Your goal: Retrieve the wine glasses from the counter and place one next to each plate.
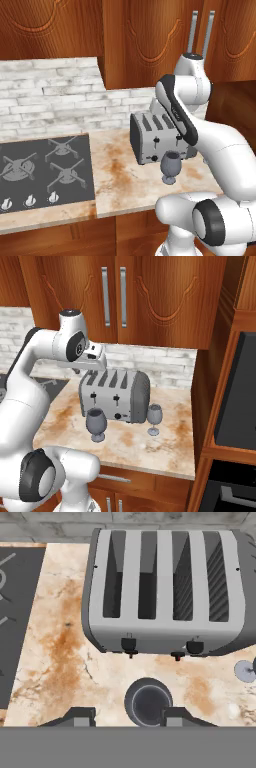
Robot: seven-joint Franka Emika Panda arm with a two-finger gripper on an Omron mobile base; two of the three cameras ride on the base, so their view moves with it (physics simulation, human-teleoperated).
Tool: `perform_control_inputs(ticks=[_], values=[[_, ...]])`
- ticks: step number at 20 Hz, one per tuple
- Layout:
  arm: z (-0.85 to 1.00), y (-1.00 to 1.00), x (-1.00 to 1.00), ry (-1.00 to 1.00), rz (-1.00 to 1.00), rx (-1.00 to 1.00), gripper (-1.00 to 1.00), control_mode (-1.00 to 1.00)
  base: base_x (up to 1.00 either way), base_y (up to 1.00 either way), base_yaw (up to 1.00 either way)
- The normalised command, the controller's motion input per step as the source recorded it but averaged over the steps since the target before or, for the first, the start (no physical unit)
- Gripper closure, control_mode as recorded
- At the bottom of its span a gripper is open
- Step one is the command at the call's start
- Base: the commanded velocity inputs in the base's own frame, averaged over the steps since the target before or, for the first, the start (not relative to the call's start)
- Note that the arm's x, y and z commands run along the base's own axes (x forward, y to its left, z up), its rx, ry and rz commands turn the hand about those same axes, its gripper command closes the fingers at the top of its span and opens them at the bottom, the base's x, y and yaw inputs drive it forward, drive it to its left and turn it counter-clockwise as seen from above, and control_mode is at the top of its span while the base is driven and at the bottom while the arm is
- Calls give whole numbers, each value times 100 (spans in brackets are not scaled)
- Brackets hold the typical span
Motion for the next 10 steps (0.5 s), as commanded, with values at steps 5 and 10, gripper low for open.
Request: perform_control_inputs(ticks=[5,10], values=[[0,1,0,0,0,0,-100,-100,0,0,0],[-17,-31,-41,1,-13,11,-100,-100,0,0,0]])
